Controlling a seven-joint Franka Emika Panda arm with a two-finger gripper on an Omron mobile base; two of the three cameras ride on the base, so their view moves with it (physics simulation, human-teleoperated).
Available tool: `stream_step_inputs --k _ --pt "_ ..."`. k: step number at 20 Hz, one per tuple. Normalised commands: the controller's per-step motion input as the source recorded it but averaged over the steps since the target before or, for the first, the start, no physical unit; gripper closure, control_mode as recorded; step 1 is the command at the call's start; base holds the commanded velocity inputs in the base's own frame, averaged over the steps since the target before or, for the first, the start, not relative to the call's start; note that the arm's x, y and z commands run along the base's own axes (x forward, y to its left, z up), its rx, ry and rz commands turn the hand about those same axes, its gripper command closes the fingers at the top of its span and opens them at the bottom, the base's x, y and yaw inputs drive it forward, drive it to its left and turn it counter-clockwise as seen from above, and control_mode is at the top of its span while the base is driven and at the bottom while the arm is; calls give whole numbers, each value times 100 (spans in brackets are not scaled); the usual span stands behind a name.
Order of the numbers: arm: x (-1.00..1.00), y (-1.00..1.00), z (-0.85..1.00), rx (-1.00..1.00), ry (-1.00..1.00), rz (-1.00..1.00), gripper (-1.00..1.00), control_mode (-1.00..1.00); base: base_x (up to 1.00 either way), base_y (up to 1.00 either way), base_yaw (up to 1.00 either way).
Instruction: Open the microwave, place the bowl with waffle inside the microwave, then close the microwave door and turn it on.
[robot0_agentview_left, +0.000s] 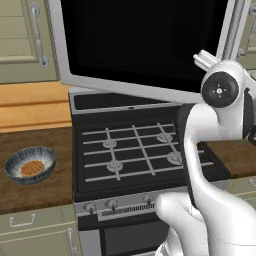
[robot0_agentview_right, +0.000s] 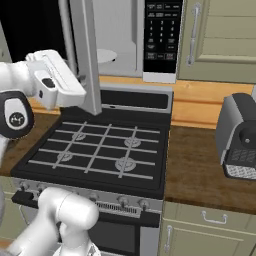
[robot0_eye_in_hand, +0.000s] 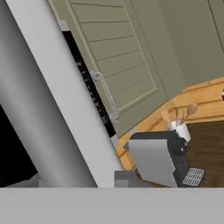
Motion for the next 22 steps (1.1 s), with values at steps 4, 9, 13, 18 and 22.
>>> stream_step_inputs --k 4,9,13,18,22 --pt "-100 41 -16 -7 -4 0 100 -100 0 0 0" --pt "-98 90 -22 -13 2 0 100 -100 0 0 0" --pt "-51 95 -21 -10 13 -1 100 -100 0 0 0" --pt "9 30 -33 0 12 -6 100 -100 0 0 0" --pt "37 0 -39 0 2 0 100 -100 0 0 0"
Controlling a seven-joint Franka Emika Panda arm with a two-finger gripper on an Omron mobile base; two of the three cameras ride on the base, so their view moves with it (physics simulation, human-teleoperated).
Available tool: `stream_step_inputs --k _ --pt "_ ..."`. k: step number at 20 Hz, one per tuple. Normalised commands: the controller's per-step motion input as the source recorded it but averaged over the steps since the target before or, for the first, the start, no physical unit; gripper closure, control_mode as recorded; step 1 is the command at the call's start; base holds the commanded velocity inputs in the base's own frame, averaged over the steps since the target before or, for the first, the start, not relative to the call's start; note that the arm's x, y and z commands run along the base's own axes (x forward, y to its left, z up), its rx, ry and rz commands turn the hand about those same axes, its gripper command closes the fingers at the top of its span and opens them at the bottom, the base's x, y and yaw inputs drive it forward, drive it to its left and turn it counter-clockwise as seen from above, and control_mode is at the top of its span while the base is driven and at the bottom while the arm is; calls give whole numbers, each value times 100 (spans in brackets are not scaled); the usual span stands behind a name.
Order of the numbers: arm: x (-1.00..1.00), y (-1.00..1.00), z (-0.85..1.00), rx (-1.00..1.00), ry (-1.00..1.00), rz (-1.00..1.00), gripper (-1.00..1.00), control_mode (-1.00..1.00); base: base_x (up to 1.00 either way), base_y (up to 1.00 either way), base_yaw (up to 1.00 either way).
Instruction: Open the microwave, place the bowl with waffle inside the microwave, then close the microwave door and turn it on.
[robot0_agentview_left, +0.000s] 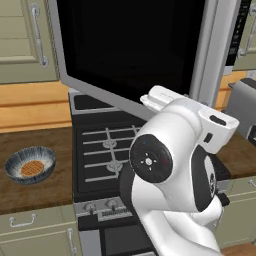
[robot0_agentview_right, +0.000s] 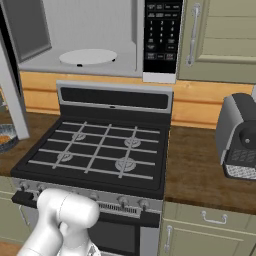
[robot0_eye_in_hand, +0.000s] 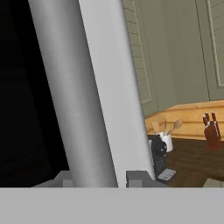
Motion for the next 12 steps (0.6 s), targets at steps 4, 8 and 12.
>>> stream_step_inputs --k 4,8,12 --pt "18 -2 -25 0 -5 -1 100 -100 0 0 0" --pt "5 0 -8 0 -1 -5 -100 -100 0 0 0" --pt "0 0 0 0 3 -7 -100 -100 0 0 0"
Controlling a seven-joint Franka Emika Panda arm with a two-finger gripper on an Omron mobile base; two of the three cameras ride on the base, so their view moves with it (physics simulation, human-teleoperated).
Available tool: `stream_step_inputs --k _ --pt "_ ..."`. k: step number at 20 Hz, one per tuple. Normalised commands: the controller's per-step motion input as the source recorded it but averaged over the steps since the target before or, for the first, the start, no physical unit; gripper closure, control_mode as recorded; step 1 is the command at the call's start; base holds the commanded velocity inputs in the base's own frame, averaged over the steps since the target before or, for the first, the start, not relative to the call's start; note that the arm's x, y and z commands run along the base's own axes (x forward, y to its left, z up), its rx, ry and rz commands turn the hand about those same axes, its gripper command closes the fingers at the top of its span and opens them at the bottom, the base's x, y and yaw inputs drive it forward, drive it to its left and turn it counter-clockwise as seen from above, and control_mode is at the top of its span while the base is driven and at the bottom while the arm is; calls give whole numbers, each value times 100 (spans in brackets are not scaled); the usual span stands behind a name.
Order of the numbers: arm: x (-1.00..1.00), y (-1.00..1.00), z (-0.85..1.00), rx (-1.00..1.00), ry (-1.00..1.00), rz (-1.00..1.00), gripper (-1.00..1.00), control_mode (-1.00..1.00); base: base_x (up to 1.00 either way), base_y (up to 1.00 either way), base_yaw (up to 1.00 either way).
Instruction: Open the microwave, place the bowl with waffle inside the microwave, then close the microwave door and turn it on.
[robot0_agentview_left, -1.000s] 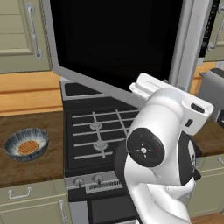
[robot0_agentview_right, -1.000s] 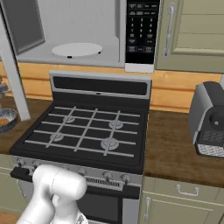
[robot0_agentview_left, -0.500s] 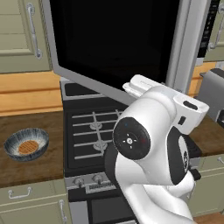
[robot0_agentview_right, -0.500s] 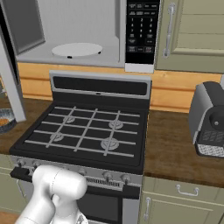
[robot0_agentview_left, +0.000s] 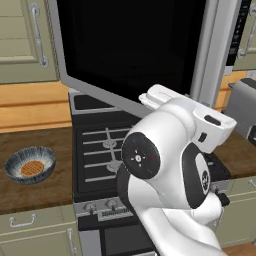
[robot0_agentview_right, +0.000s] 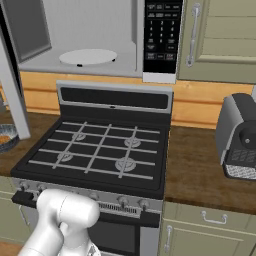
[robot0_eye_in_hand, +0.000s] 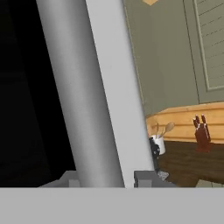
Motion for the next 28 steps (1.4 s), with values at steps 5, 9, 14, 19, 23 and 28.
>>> stream_step_inputs --k 5,9,14,19,23,28 --pt "-8 -1 0 0 1 -7 -100 -100 0 0 0" --pt "-22 6 0 0 -1 0 -100 -100 0 0 0" --pt "-28 26 3 0 0 0 -100 -100 0 0 0" --pt "-58 22 15 0 -1 0 -100 -100 0 0 0" --pt "-98 -34 8 0 -4 19 -100 -100 0 0 0" --pt "-40 -98 -2 7 0 41 -100 -100 0 0 0"
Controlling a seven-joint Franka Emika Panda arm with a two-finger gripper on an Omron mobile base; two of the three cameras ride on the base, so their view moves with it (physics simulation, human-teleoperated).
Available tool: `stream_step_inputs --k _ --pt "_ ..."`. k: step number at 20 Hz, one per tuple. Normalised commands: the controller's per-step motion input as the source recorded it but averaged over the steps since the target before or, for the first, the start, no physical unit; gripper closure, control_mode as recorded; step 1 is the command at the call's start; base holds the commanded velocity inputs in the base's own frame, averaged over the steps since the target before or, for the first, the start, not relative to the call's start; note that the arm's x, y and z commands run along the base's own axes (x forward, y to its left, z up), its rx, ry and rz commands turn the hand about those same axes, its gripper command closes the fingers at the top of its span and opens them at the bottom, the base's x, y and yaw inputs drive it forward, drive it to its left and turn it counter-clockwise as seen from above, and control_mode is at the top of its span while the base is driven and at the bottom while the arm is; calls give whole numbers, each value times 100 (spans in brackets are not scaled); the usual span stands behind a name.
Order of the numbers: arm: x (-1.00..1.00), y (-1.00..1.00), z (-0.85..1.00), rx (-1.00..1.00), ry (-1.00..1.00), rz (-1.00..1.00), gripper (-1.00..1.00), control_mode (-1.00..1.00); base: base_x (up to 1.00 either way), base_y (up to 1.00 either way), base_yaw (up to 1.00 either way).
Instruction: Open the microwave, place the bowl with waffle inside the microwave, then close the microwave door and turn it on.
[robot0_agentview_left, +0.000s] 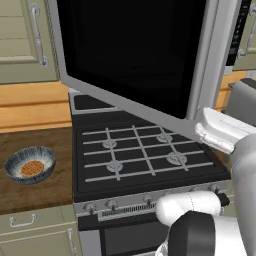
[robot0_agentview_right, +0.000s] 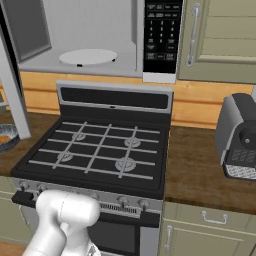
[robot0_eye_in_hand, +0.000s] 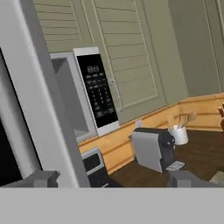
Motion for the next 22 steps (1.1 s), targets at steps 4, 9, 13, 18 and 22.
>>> stream_step_inputs --k 4,9,13,18,22 --pt "0 -100 0 10 0 29 -100 -100 0 0 0" --pt "32 -93 -17 12 1 39 -100 -100 0 0 0" --pt "76 -53 -32 9 0 56 -100 -100 0 0 0" --pt "99 11 -16 6 2 47 -100 -100 0 0 0" --pt "91 48 -24 0 0 45 -100 -100 0 0 0"
